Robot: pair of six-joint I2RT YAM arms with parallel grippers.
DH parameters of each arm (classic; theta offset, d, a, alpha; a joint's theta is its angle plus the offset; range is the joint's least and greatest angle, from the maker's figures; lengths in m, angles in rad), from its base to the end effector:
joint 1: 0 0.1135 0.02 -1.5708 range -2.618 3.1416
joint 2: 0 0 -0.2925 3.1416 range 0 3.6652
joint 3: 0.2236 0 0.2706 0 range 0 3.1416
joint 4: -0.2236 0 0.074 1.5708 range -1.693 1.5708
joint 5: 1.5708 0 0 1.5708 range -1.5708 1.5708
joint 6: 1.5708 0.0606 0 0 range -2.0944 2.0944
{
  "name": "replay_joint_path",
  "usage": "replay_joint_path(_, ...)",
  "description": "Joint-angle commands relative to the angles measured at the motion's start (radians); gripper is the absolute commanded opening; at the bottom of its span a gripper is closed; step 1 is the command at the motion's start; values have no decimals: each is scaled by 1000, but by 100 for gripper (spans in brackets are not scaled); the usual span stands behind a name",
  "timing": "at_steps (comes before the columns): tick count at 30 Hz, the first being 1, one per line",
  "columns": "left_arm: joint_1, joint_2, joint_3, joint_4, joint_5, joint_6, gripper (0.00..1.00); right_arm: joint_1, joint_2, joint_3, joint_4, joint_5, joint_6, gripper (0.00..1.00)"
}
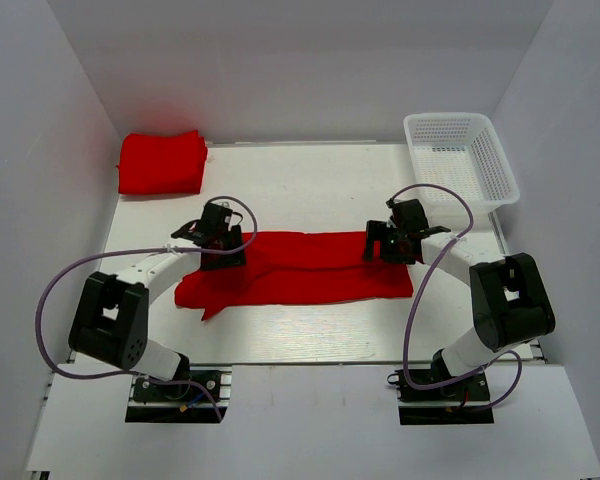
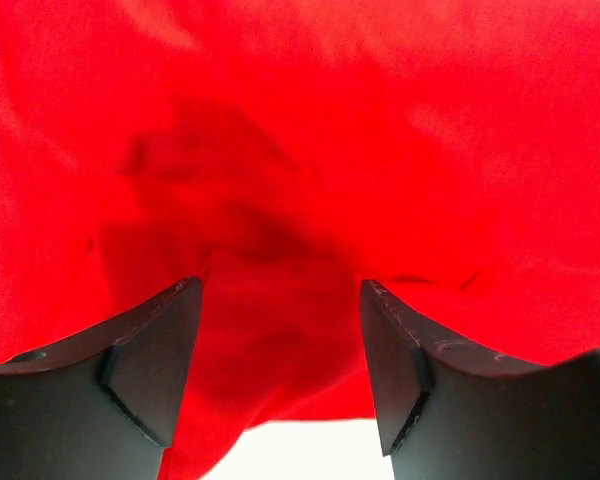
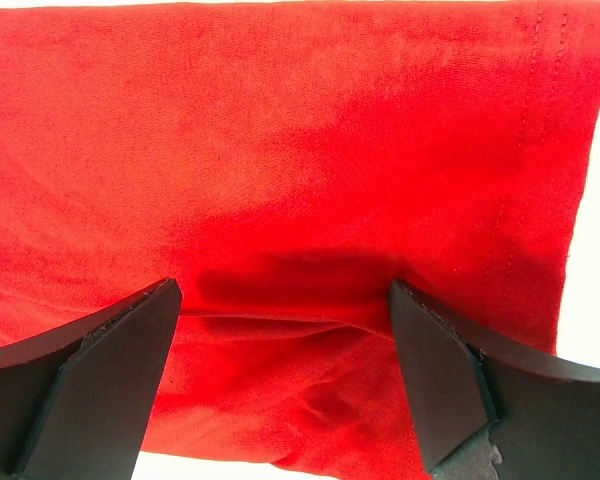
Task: Fold and stack the t-shirts
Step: Fold the tshirt
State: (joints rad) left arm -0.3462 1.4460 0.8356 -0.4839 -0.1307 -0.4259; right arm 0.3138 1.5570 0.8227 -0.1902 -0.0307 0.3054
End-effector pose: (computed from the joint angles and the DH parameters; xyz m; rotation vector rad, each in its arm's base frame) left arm 0.2808 -0.0929 0.1825 -0.1477 2.6472 -0.0817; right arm 0.3162 0.1046 0.1663 -0.0235 2.5192 0.2939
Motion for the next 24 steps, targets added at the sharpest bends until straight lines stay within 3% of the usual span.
replay_joint_path(1, -2, 36, 52, 93, 13, 22, 74, -5, 17, -23, -66, -15, -9, 90)
replay_joint_path(7, -2, 102, 85, 62, -26, 22, 65, -4, 31, -19, -68, -8, -9, 90)
replay_joint_path(10, -2, 102, 74, 71, -12, 32, 52, -4, 40, -11, -72, -8, -9, 90)
replay_joint_path(14, -2, 93, 65, 71, -3, 32, 52, -5, 46, -4, -69, -11, -12, 90)
replay_joint_path(17, -2, 122, 91, 45, -33, 41, 61, -4, 44, -7, -78, -11, -12, 90)
replay_joint_path(24, -2, 120, 92, 21, -98, 6, 62, -4, 43, -7, -81, -5, -14, 90)
